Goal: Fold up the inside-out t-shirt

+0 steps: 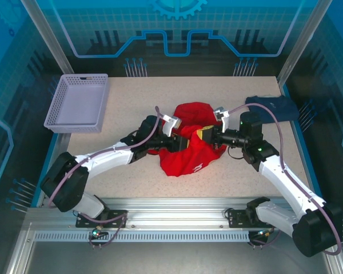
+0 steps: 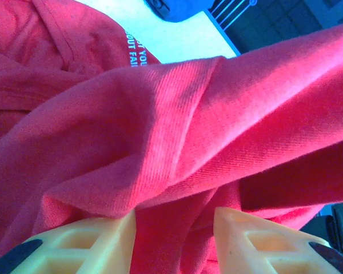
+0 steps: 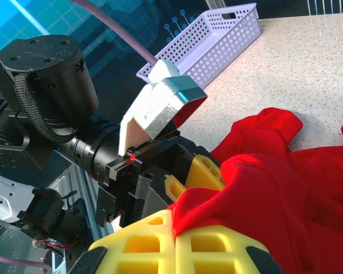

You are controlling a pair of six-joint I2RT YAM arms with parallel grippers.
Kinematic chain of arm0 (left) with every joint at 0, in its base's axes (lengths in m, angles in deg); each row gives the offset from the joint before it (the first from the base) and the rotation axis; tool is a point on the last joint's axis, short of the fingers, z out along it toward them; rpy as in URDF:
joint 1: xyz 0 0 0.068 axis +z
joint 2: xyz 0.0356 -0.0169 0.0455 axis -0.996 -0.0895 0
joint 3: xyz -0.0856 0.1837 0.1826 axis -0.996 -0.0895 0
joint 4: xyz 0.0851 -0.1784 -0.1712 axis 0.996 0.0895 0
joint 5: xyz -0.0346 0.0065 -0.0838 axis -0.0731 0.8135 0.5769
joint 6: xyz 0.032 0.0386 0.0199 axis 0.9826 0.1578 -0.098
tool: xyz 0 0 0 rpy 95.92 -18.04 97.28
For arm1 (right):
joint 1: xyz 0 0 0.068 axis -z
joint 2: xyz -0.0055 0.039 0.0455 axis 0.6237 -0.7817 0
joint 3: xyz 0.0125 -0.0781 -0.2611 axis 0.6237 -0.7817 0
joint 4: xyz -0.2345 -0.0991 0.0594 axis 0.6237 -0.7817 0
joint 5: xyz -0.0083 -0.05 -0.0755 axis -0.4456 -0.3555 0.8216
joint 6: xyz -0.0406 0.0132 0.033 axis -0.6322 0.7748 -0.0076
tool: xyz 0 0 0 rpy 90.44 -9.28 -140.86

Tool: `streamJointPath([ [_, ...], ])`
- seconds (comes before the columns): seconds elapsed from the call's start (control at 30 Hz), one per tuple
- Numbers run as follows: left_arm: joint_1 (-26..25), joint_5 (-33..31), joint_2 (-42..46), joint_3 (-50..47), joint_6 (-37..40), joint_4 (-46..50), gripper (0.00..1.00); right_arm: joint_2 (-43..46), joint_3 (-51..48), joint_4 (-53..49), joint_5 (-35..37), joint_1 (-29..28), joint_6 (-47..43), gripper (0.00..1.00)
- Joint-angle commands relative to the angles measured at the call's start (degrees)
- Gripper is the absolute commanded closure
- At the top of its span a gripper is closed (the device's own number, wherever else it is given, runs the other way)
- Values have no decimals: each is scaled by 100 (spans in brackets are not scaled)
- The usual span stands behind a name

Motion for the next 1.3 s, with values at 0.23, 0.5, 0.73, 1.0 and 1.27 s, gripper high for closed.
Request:
streamJointPath([
  [0.23,47,499,7,166,57,-204,99,252,74,-176,57,123,-71,100],
  [0.5,538,569,1404,-805,-438,-1065,100,534,677,-1195,464,678,-168,100],
  [0.73,826,351,2358,-1435,-531,-1384,100,557,1017,-1349,225,794,-11,100],
  [1.0,828,240,2249,-1547,242,-593,100,180,846,-423,-813,795,865,100],
  [1.27,828,-589,1590,-1816,205,-754,100,219,1096,-463,-1029,849,943,100],
])
